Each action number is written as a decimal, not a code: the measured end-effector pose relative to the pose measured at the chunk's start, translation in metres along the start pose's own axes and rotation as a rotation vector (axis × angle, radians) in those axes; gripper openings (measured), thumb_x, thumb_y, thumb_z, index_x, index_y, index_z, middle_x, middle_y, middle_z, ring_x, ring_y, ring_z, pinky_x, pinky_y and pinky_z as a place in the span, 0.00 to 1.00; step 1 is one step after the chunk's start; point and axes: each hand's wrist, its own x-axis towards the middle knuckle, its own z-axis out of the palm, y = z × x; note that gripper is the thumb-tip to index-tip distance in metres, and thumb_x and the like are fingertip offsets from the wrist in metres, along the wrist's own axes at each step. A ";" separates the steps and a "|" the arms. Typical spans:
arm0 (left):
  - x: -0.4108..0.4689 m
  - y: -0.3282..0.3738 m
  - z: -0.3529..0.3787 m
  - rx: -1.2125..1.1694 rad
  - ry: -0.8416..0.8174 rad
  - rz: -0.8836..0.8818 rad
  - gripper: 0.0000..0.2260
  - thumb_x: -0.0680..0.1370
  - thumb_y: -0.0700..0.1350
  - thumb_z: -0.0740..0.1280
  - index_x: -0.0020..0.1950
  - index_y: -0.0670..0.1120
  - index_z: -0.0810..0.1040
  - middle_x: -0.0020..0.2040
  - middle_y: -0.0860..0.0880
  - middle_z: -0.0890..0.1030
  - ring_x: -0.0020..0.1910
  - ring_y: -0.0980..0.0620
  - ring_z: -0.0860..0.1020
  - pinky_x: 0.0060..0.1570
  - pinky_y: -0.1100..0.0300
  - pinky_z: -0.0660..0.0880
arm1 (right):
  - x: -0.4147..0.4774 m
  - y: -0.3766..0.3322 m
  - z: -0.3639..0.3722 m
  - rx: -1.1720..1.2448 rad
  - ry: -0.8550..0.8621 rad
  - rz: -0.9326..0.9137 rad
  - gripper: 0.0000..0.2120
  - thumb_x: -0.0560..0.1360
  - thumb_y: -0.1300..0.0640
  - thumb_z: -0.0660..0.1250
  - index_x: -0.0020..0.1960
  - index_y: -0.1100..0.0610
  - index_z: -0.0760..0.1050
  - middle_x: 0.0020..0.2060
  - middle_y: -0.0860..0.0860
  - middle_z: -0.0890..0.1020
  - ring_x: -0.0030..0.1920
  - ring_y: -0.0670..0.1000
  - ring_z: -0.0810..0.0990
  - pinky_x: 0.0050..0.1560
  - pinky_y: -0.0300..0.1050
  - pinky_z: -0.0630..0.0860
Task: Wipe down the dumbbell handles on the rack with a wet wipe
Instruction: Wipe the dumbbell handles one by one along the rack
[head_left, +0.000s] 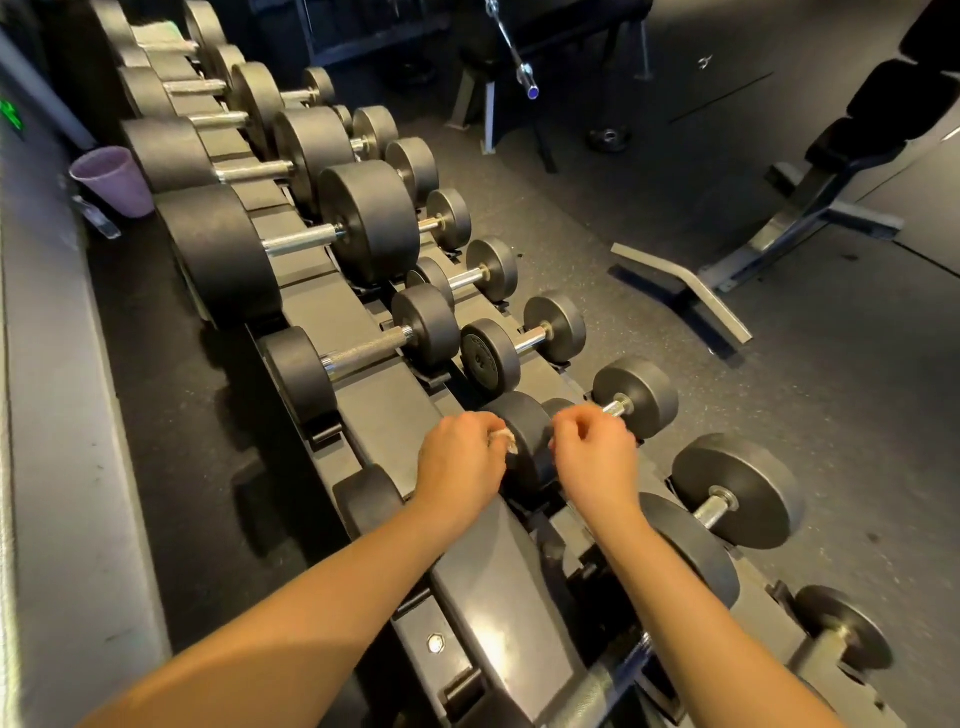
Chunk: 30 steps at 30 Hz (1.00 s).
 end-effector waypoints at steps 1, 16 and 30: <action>-0.002 -0.001 0.005 0.058 -0.004 0.028 0.09 0.82 0.49 0.66 0.54 0.51 0.85 0.47 0.50 0.85 0.47 0.50 0.83 0.49 0.52 0.81 | 0.010 0.000 0.002 -0.072 0.041 -0.082 0.08 0.81 0.57 0.62 0.46 0.54 0.79 0.40 0.49 0.81 0.41 0.48 0.79 0.40 0.47 0.75; 0.049 -0.007 0.012 -0.212 -0.658 -0.517 0.13 0.82 0.44 0.57 0.45 0.41 0.78 0.42 0.41 0.83 0.37 0.46 0.80 0.37 0.56 0.76 | 0.047 0.017 0.060 -0.165 -0.065 -0.230 0.16 0.83 0.48 0.57 0.65 0.48 0.79 0.56 0.46 0.84 0.55 0.47 0.80 0.57 0.50 0.79; -0.016 0.023 0.016 0.850 -0.297 0.328 0.11 0.81 0.33 0.57 0.57 0.41 0.77 0.53 0.42 0.80 0.53 0.43 0.79 0.48 0.52 0.71 | 0.046 0.018 0.062 -0.155 -0.040 -0.207 0.15 0.84 0.51 0.56 0.64 0.48 0.79 0.57 0.46 0.84 0.56 0.49 0.80 0.59 0.53 0.78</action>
